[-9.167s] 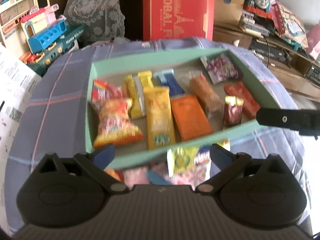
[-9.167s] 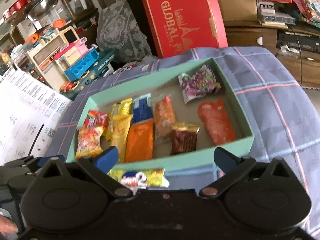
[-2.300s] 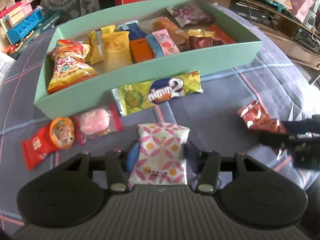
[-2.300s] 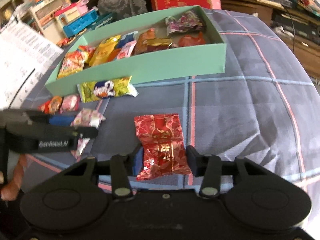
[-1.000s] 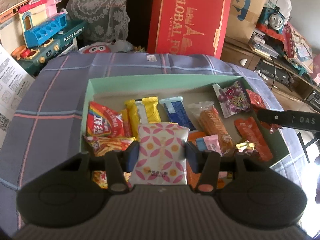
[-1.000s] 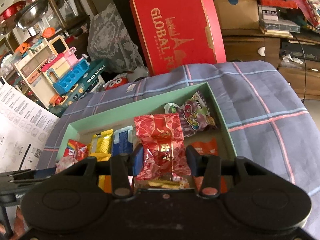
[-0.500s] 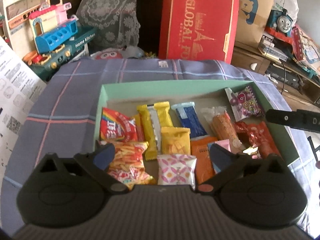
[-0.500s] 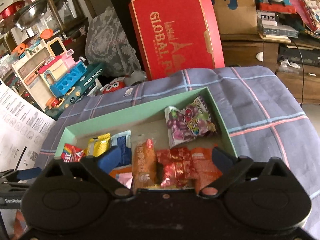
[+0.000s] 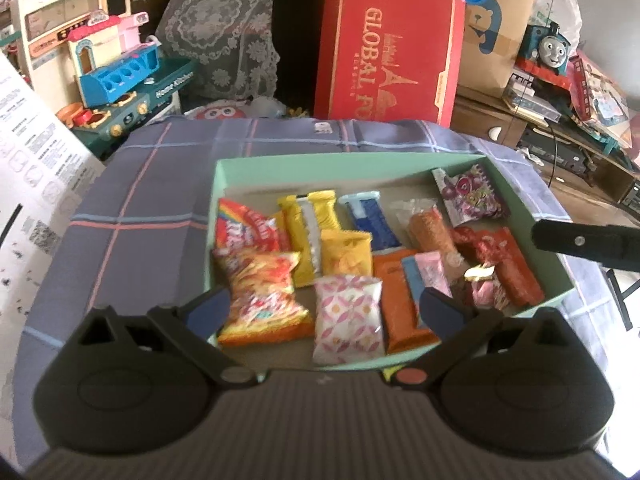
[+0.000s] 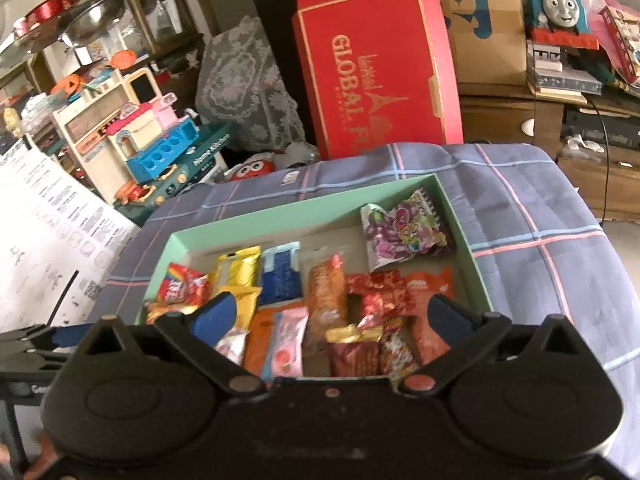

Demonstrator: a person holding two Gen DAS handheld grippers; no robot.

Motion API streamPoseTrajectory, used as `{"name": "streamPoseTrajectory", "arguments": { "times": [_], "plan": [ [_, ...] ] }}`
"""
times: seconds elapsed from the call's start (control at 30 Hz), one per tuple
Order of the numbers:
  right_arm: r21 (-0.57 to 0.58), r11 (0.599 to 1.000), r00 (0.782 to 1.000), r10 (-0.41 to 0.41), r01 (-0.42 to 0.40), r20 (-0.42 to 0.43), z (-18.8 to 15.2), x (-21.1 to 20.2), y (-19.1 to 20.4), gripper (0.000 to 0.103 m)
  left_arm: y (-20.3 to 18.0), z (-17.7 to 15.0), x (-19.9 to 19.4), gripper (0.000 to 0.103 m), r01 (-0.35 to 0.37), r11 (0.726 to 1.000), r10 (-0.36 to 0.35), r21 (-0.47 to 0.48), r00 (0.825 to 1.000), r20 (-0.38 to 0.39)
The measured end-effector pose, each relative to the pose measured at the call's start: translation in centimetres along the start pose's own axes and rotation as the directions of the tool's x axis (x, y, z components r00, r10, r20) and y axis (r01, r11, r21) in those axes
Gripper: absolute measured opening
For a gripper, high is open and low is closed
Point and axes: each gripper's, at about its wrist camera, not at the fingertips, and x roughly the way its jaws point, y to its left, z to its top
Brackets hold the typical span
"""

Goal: Organize snacks
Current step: 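Move both open tools toward the red packet and pink candy beside the tray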

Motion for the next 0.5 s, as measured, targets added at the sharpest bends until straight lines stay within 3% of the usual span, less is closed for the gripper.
{"name": "streamPoseTrajectory", "arguments": {
  "times": [0.27, 0.5],
  "plan": [
    [-0.004, 1.0, 0.999, 0.027, -0.027, -0.038, -3.6, -1.5, 1.3, 0.103, 3.3, -4.4, -0.8, 0.103, -0.056, 0.998, 0.056, -0.006, 0.997, -0.046],
    [0.007, 0.999, 0.992, 0.036, -0.035, -0.12, -7.1, 0.2, 2.1, 0.103, 7.1, -8.5, 0.7, 0.103, -0.124, 0.992, 0.119, -0.029, 0.984, -0.13]
  ]
}}
